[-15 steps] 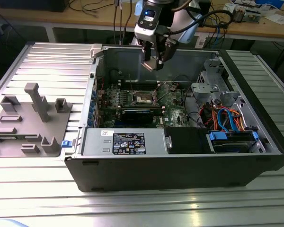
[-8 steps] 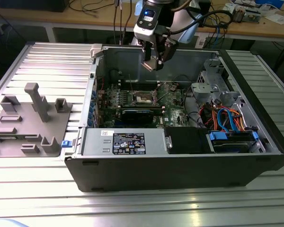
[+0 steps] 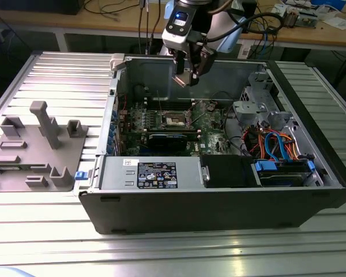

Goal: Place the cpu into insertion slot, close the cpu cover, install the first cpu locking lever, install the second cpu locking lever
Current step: 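Place the cpu into insertion slot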

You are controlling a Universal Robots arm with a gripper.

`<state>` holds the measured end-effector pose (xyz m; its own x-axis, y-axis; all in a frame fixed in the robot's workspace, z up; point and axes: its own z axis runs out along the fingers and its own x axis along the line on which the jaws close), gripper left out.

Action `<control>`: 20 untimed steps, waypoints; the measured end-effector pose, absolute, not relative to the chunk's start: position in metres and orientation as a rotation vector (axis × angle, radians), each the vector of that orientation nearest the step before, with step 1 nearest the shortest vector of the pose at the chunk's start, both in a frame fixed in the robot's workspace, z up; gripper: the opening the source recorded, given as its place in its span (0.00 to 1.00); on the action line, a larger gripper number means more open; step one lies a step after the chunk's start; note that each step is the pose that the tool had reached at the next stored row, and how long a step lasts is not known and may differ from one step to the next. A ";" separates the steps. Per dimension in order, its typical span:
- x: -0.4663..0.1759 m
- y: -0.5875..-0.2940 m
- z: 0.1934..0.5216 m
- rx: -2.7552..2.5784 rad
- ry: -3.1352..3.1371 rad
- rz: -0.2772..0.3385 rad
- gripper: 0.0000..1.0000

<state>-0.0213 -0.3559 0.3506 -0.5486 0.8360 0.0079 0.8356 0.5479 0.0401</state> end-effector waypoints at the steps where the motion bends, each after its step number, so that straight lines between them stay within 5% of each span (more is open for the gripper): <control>1: -0.021 -0.356 0.351 1.501 2.745 0.061 0.54; 20: -0.021 -0.356 0.343 1.615 2.683 0.051 0.54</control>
<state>-0.0213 -0.3559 0.3429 -0.4684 0.8835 0.0087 0.8832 0.4679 0.0326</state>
